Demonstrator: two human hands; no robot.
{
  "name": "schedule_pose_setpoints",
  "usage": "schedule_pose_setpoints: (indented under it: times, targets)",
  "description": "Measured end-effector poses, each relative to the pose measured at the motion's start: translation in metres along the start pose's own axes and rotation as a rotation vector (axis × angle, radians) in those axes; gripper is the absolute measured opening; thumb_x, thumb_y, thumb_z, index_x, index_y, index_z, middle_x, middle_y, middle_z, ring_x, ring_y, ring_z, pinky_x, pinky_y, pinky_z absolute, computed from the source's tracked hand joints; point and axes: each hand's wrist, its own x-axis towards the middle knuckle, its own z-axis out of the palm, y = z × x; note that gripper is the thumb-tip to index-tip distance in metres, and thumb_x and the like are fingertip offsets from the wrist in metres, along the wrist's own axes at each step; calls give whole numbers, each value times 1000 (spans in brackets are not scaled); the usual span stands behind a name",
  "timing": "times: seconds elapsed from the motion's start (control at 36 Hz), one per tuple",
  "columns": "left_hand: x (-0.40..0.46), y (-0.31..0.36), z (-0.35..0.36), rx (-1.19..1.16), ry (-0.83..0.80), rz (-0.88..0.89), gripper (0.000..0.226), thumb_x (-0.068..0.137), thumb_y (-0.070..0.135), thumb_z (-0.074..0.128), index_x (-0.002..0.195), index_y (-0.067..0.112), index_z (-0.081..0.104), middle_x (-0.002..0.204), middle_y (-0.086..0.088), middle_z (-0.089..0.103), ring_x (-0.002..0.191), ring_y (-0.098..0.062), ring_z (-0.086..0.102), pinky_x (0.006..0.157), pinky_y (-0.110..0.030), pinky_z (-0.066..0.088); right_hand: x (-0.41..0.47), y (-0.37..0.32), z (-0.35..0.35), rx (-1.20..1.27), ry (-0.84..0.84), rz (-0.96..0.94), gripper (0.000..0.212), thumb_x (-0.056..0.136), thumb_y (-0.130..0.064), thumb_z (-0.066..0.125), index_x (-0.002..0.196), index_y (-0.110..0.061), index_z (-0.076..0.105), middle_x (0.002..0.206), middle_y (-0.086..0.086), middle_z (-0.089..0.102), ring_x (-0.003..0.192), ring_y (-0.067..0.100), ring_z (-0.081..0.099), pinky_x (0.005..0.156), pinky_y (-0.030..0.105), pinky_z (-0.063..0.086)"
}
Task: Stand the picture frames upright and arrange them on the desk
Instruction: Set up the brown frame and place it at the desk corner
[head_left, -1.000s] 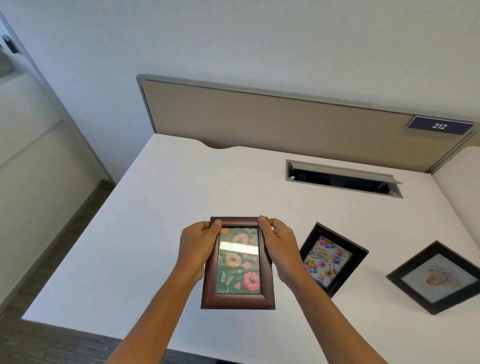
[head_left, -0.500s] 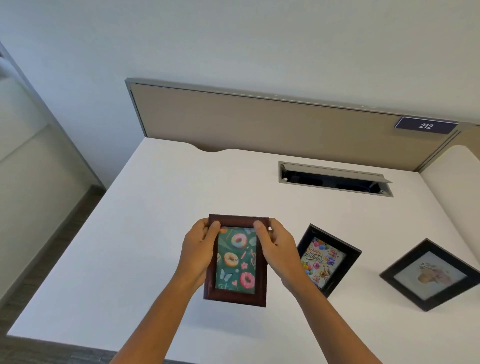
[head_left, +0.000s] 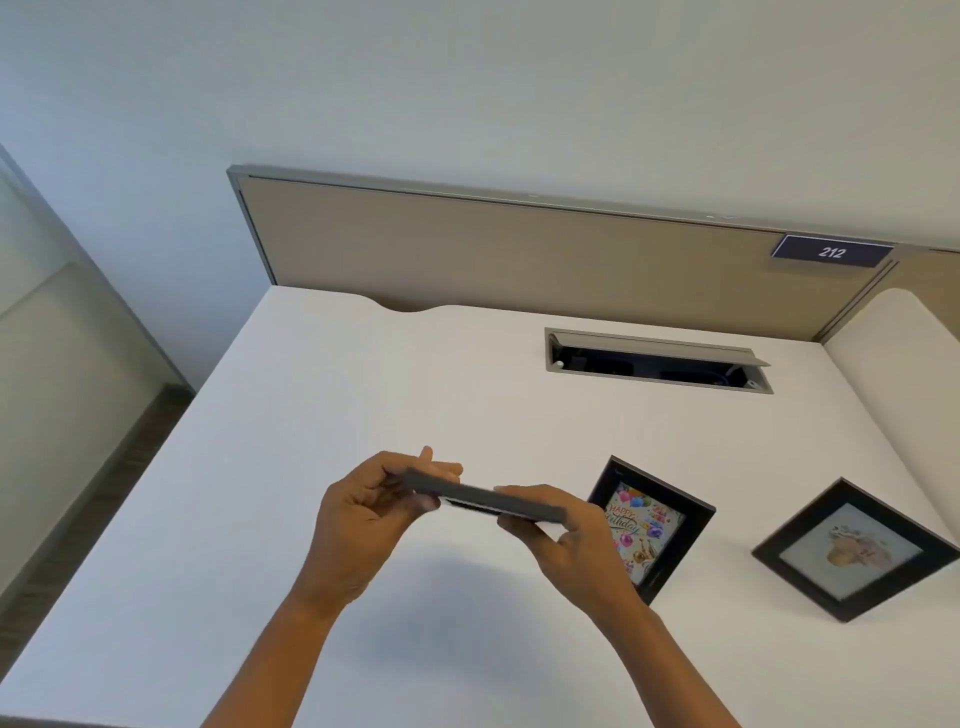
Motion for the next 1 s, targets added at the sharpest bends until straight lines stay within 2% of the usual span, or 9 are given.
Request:
schedule_pose_setpoints:
  times: [0.06, 0.22, 0.36, 0.5, 0.67, 0.75, 0.83, 0.94, 1.0]
  targets:
    - [-1, 0, -2, 36, -29, 40, 24, 88, -17, 67, 101, 2, 72, 108, -10, 82, 121, -26, 72, 116, -40, 47, -1, 9, 0, -24, 9, -56, 37, 92, -5, 85, 122, -27, 82, 114, -20, 81, 109, 10, 77, 93, 26, 61]
    - [-2, -4, -8, 141, -47, 111, 17, 85, -6, 72, 100, 0, 76, 104, -4, 83, 116, -22, 75, 110, -45, 52, 0, 32, -1, -141, 19, -140, 70, 81, 21, 77, 129, -29, 79, 129, -19, 77, 122, 15, 73, 97, 50, 63]
    - [1, -8, -13, 181, -103, 144, 23, 84, -15, 73, 100, 0, 79, 105, -5, 83, 113, -26, 76, 112, -47, 50, 0, 36, -2, -202, -14, -183, 68, 86, 9, 80, 137, -35, 73, 137, -20, 73, 128, 16, 69, 98, 54, 60]
    - [3, -10, -12, 205, -167, 142, 23, 83, -12, 74, 102, 0, 80, 108, -5, 82, 117, -26, 75, 111, -39, 52, 3, 30, 0, -187, -101, -252, 65, 91, 0, 79, 146, -32, 67, 143, -12, 70, 132, 16, 66, 102, 48, 60]
    - [4, -15, -13, 234, -168, 132, 25, 84, -10, 73, 104, 4, 81, 110, -1, 82, 115, -23, 75, 109, -34, 53, 1, 26, -3, -138, -196, 67, 89, 93, 1, 79, 157, -51, 47, 145, -30, 62, 139, 1, 54, 116, 27, 50]
    - [4, -18, -15, 266, -165, 139, 28, 84, -13, 73, 105, 5, 81, 111, 1, 82, 113, -21, 76, 109, -34, 53, 0, 18, -4, 94, -195, 214, 80, 94, -9, 83, 153, -52, 50, 146, -28, 63, 141, 5, 55, 116, 37, 54]
    - [5, -21, -15, 275, -158, 119, 28, 85, -13, 73, 107, 4, 80, 111, 1, 82, 113, -21, 76, 111, -38, 52, -1, 10, -4, 301, -177, 290, 83, 88, -6, 89, 152, -48, 55, 149, -19, 64, 146, 16, 54, 112, 49, 57]
    - [7, -25, -15, 257, -136, 100, 25, 86, -7, 72, 105, 7, 80, 108, -2, 83, 111, -26, 77, 110, -51, 52, -1, 7, -3, 419, -156, 317, 82, 84, 0, 90, 148, -42, 60, 145, -7, 68, 140, 22, 60, 108, 49, 60]
    - [9, -25, -14, 263, -138, 88, 23, 86, -4, 72, 105, 8, 81, 108, 0, 83, 114, -24, 76, 111, -49, 52, -1, 7, -3, 452, -156, 341, 78, 84, 2, 89, 146, -38, 62, 137, 1, 72, 133, 27, 65, 106, 50, 61]
